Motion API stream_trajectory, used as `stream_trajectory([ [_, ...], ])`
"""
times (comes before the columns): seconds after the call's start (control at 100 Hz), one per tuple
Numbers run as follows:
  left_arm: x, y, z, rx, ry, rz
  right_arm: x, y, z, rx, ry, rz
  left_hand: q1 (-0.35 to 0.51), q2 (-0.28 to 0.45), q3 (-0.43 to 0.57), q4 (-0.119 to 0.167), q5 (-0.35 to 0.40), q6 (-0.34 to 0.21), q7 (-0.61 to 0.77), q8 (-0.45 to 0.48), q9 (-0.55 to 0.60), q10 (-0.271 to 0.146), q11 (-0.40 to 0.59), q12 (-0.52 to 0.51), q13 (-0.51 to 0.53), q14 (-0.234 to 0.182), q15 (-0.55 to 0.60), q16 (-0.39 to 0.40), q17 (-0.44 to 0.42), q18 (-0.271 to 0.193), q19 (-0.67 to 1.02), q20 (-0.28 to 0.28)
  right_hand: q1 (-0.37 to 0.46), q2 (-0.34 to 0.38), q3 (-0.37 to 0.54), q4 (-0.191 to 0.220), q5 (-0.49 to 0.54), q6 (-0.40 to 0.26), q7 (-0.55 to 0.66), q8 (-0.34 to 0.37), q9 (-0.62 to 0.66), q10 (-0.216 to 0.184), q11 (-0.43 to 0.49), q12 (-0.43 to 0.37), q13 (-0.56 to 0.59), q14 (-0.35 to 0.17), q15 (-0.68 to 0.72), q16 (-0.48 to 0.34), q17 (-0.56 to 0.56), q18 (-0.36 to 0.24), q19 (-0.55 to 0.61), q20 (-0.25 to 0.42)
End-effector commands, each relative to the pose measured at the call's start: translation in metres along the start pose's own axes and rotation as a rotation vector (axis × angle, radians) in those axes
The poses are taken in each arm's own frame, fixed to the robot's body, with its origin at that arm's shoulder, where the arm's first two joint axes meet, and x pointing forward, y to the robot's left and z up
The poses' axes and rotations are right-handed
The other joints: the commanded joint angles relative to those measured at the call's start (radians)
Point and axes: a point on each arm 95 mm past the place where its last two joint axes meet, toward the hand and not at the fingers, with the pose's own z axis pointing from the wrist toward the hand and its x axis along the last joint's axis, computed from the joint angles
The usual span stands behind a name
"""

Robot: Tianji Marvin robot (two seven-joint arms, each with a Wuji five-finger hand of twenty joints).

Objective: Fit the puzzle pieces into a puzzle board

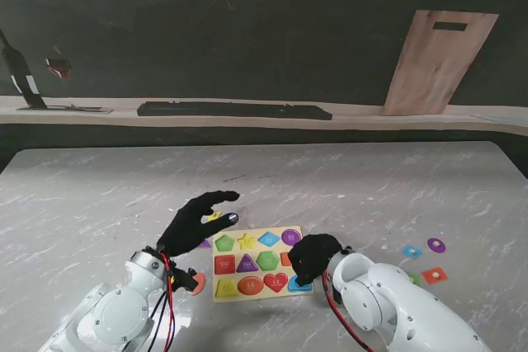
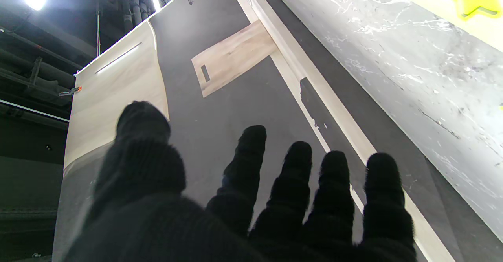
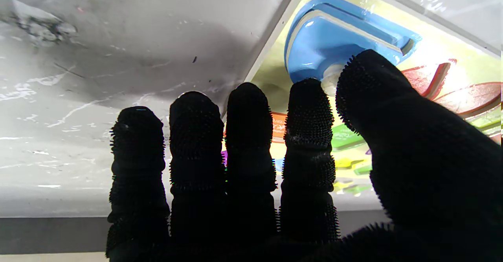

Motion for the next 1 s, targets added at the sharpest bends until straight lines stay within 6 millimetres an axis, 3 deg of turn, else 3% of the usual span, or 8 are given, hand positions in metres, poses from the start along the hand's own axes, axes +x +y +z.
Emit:
stream_trajectory([
  [0.0, 0.0003, 0.0017, -0.0004, -0.004, 0.0, -0.007, 0.003, -0.0092, -0.0011, 0.023, 0.008, -0.007, 0.009, 0.025, -0.026, -0.01, 0.019, -0.03, -0.014, -0.003, 0.009, -0.024, -0.02, -0.001, 0.033, -0.023, -0.024, 0.008, -0.005, 0.004, -0.009, 0.02, 0.034, 0.019, 0.097, 0.04, 0.052, -0.075, 0.031, -0.003, 0.016, 0.024, 0.032, 0.005, 0.01, 0.011, 0.027, 0.002, -0.008, 0.034, 0.038, 0.025],
  [0.48, 0.0001, 0.0014, -0.0004, -0.003, -0.004, -0.006, 0.0045, -0.0139, -0.0024, 0.02, 0.018, -0.034, 0.01, 0.027, -0.026, -0.01, 0.017, -0.03, -0.015, -0.003, 0.006, -0.024, -0.021, -0.002, 0.031, -0.023, -0.026, 0.006, -0.006, 0.004, -0.011, 0.019, 0.021, 0.033, 0.083, 0.038, 0.031, -0.087, 0.023, -0.004, 0.0, 0.013, 0.025, 0.005, -0.005, 0.01, 0.019, -0.002, -0.02, 0.029, 0.031, 0.02],
  [0.71, 0.0, 0.0013, -0.0005, -0.003, -0.004, -0.005, 0.0037, -0.0161, -0.0016, -0.004, -0.011, -0.05, 0.01, 0.028, -0.026, -0.01, 0.019, -0.028, -0.015, -0.003, 0.007, -0.021, -0.021, -0.003, 0.031, -0.022, -0.026, 0.006, -0.006, 0.005, -0.011, 0.019, -0.063, 0.056, -0.033, -0.004, -0.013, -0.038, -0.002, -0.008, -0.037, 0.022, 0.01, 0.019, -0.037, 0.019, -0.002, -0.009, -0.047, 0.028, 0.019, 0.011],
  [0.82, 0.0, 0.0012, -0.0005, -0.001, -0.003, -0.005, 0.0029, -0.0166, -0.003, -0.015, -0.023, -0.084, 0.009, 0.029, -0.026, -0.01, 0.02, -0.029, -0.016, -0.003, 0.007, -0.022, -0.022, -0.003, 0.03, -0.022, -0.027, 0.006, -0.007, 0.005, -0.011, 0.019, -0.159, 0.073, -0.047, 0.027, 0.007, 0.02, -0.12, 0.083, -0.06, 0.025, 0.004, 0.022, -0.052, 0.016, -0.008, -0.011, -0.059, 0.032, 0.017, 0.006],
  [0.88, -0.0001, 0.0012, -0.0004, -0.001, -0.003, -0.006, 0.0022, -0.0167, -0.004, -0.016, -0.027, -0.099, 0.008, 0.03, -0.026, -0.01, 0.02, -0.028, -0.016, -0.004, 0.008, -0.022, -0.021, -0.003, 0.031, -0.021, -0.026, 0.007, -0.007, 0.006, -0.011, 0.019, -0.191, 0.088, -0.054, 0.071, 0.012, 0.051, -0.16, 0.119, -0.068, 0.03, 0.005, 0.022, -0.056, 0.017, -0.009, -0.01, -0.062, 0.031, 0.015, 0.006],
  [0.9, -0.0001, 0.0012, -0.0004, -0.001, -0.003, -0.006, 0.002, -0.0167, -0.0044, -0.015, -0.029, -0.102, 0.008, 0.03, -0.027, -0.01, 0.021, -0.027, -0.016, -0.004, 0.009, -0.02, -0.021, -0.003, 0.032, -0.021, -0.026, 0.007, -0.007, 0.006, -0.011, 0.019, -0.198, 0.086, -0.063, 0.087, 0.015, 0.059, -0.195, 0.185, -0.071, 0.031, 0.006, 0.021, -0.057, 0.016, -0.009, -0.01, -0.062, 0.031, 0.015, 0.007],
  [0.99, -0.0001, 0.0013, -0.0003, -0.001, -0.005, -0.01, 0.0007, -0.0172, -0.0061, -0.014, -0.035, -0.096, 0.008, 0.031, -0.026, -0.01, 0.021, -0.029, -0.016, -0.004, 0.009, -0.021, -0.022, -0.003, 0.031, -0.021, -0.026, 0.007, -0.007, 0.005, -0.011, 0.02, -0.212, 0.073, -0.072, 0.087, 0.004, 0.069, -0.213, 0.208, -0.083, 0.033, 0.005, 0.021, -0.065, 0.015, -0.011, -0.01, -0.068, 0.029, 0.011, 0.006],
])
